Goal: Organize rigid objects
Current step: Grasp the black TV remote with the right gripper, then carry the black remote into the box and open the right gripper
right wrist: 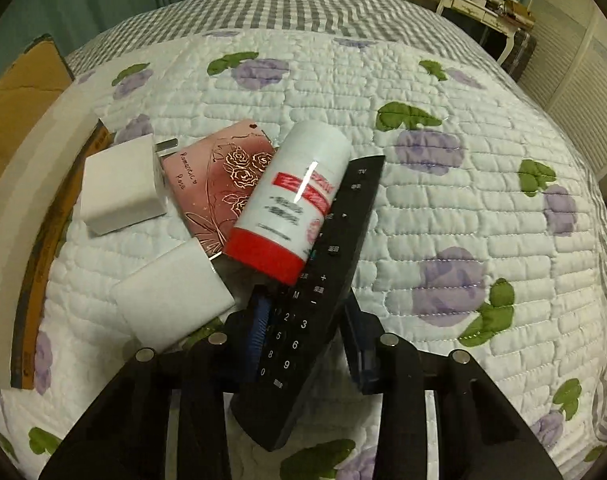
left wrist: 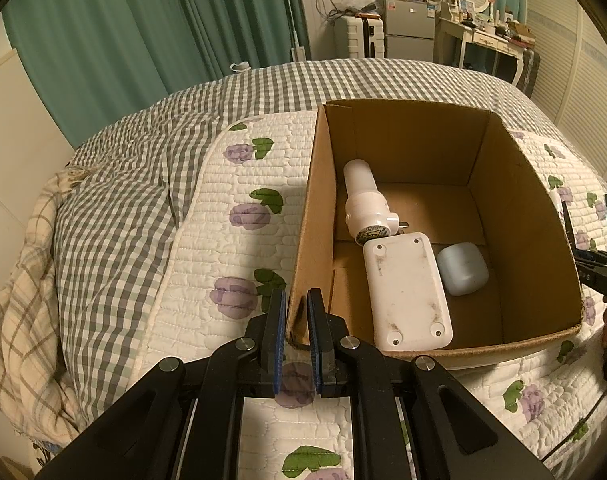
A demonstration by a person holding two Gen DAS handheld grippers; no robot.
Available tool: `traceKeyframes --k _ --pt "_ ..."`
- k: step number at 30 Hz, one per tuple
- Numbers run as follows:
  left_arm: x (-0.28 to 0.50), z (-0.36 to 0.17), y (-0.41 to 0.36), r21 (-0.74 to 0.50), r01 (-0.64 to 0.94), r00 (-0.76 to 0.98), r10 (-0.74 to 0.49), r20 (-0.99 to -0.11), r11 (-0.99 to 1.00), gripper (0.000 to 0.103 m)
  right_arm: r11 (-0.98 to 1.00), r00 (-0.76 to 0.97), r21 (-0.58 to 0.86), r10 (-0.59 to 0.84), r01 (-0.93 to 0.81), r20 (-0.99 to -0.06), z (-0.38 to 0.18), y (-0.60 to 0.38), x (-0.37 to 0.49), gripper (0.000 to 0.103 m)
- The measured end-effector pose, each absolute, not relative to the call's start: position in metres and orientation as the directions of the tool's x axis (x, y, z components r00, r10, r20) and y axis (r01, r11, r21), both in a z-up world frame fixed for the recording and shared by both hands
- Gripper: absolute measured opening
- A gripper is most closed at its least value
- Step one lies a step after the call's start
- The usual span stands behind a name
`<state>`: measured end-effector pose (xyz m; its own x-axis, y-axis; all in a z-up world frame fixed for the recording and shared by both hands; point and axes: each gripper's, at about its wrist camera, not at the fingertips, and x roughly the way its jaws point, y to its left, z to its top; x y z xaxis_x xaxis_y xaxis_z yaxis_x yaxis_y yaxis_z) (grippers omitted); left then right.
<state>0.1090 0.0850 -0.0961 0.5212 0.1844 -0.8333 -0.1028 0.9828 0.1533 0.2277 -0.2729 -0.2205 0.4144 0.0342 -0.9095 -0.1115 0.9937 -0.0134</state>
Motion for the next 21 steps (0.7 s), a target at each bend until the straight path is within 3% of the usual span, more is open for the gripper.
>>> traceKeyframes --k 6,21 --pt "0.108 -0.097 0.084 0.15 -0.106 0.52 0.183 -0.834 0.983 0.011 0.998 0.479 0.02 0.047 -0.061 -0.877 -0.199 -0.286 0.207 0.021" --pt "0.109 -0.096 0.087 0.146 -0.101 0.52 0.178 -0.835 0.984 0.011 0.977 0.661 0.041 0.173 -0.21 -0.731 -0.079 -0.252 0.16 0.019"
